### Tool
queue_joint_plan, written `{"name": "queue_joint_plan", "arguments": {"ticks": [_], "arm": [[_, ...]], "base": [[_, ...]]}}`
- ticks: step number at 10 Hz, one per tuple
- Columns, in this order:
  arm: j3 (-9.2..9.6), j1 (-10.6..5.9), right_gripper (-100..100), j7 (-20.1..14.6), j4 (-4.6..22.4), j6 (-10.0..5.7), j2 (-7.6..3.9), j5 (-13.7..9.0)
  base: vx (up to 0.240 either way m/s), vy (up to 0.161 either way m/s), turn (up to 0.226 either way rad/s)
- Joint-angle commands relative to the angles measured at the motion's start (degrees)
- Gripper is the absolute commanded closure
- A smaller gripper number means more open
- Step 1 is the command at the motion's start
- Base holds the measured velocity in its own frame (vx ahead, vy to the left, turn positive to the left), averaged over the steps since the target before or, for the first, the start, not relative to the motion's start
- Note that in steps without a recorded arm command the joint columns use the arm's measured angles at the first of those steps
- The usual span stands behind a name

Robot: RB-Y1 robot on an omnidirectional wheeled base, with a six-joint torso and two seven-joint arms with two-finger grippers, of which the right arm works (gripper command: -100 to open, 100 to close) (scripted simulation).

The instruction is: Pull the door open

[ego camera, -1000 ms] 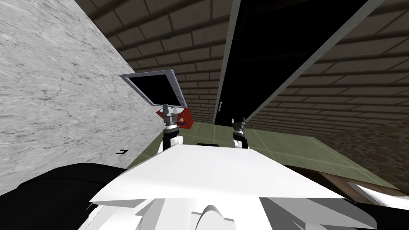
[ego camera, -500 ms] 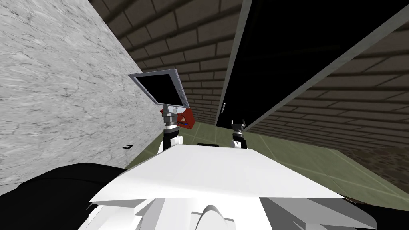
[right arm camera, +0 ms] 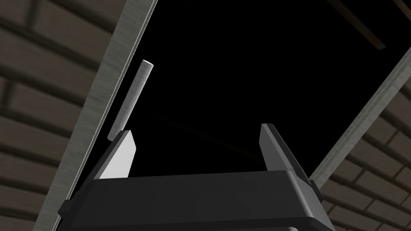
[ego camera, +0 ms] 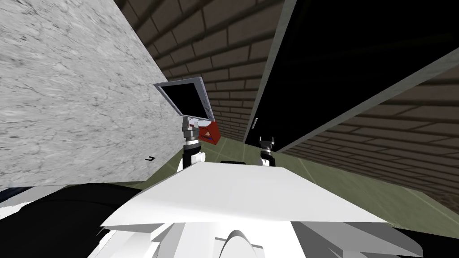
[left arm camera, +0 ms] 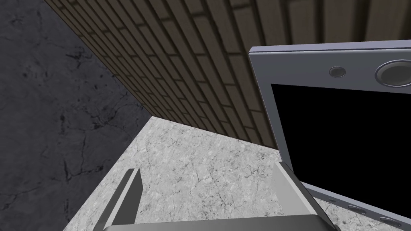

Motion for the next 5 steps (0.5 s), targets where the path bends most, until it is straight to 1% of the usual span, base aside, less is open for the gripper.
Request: {"name": "queue_joint_plan", "arguments": {"ticks": [1,5], "arm": [[0.18,-0.33,-100,-2.0,1.8,-0.69,0.07,-1.4],[0.42,-1.38,-100,-6.5,6.6,-2.4,-0.06,-4.8]], "base": [[0.1,-0.044,0.138],[0.095,-0.037,0.149]]}}
